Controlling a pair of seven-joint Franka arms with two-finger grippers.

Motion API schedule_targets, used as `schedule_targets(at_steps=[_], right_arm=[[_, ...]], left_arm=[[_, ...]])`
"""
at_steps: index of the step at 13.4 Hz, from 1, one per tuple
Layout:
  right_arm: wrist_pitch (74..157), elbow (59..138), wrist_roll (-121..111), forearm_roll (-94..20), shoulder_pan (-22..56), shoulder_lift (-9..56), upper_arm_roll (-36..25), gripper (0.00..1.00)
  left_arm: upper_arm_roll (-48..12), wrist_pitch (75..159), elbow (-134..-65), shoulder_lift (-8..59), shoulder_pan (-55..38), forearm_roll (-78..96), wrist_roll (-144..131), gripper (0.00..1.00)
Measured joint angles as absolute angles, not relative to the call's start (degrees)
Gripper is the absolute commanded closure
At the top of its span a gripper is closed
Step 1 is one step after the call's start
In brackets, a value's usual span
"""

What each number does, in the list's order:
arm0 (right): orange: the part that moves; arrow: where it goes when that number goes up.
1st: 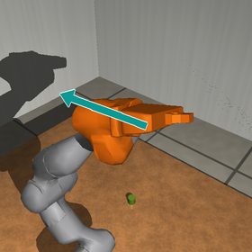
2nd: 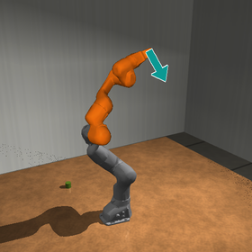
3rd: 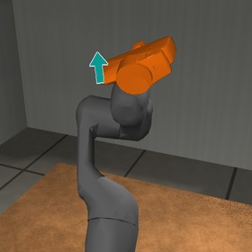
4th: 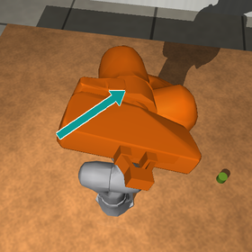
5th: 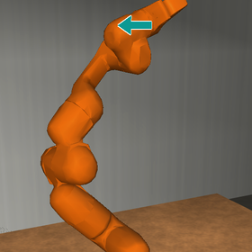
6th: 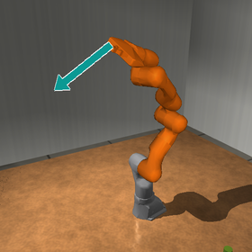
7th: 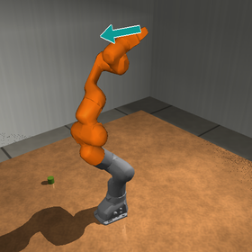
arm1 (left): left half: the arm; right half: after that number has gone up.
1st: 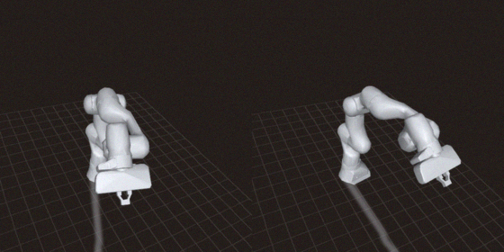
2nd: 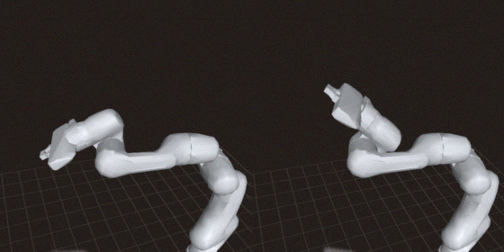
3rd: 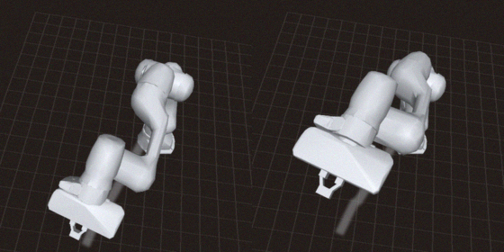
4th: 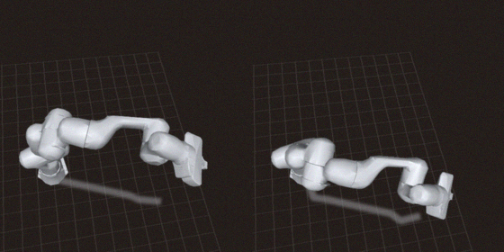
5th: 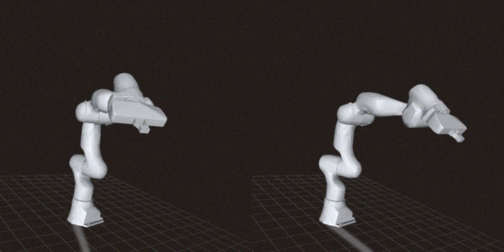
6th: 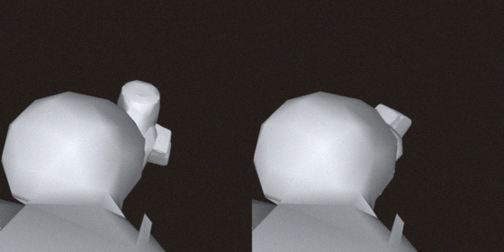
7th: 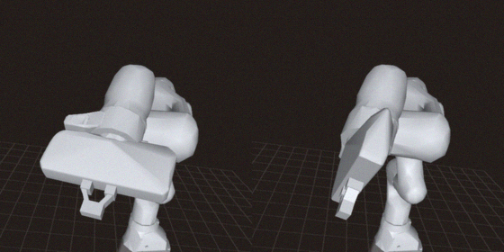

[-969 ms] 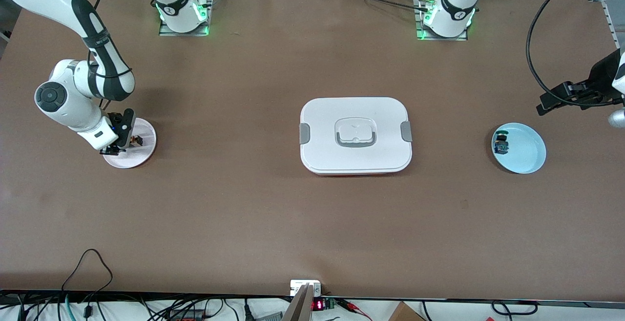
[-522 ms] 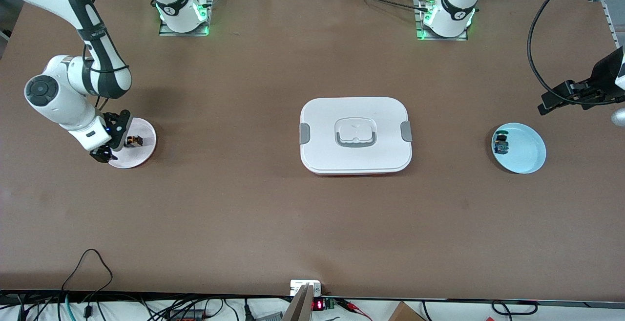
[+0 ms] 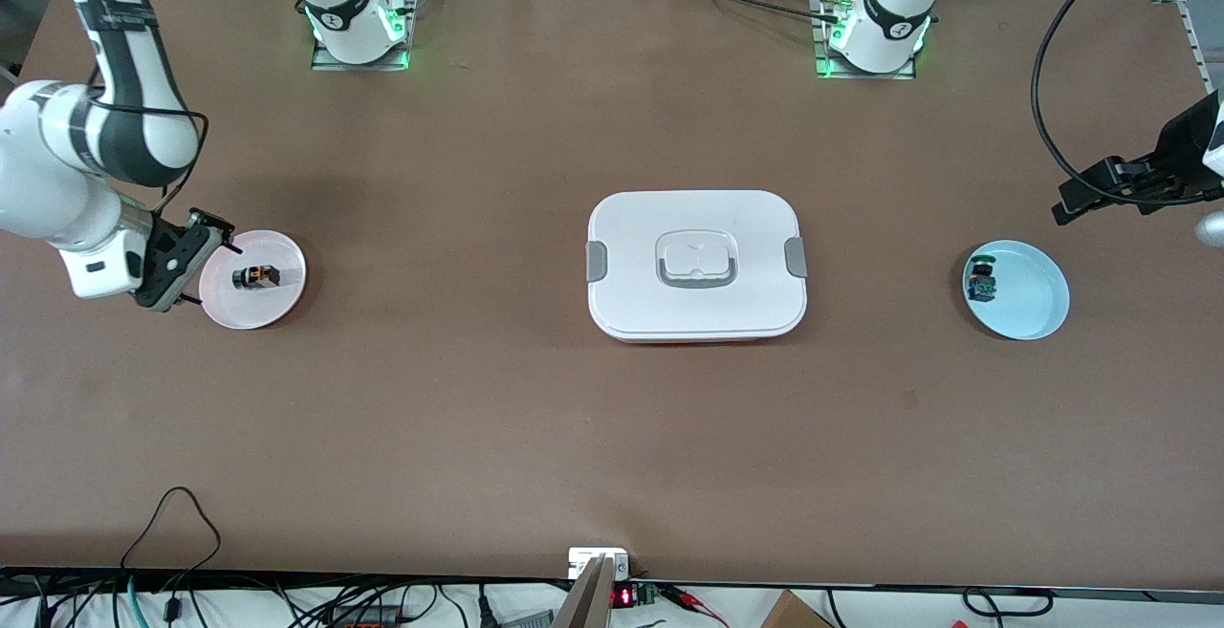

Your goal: Transfer orange switch to right arm and place

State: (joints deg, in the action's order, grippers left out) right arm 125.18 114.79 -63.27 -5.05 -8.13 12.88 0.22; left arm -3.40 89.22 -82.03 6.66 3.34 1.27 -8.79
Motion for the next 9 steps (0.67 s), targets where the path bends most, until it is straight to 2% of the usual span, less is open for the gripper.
schedule_targets(at_steps=[5, 9], right_arm=[[113.94, 107.56, -28.97, -7.27, -3.04, 11.36, 0.71, 0.0], [98.57, 97.49, -6.73, -7.24, 2.43, 10.35, 0.88, 0.0]], left_arm=[[-3.25, 89.26, -81.99, 6.66, 3.42, 1.27, -3.34, 0.0], [-3.19, 89.26, -81.96, 6.66, 3.44, 1.27, -2.81, 0.0]])
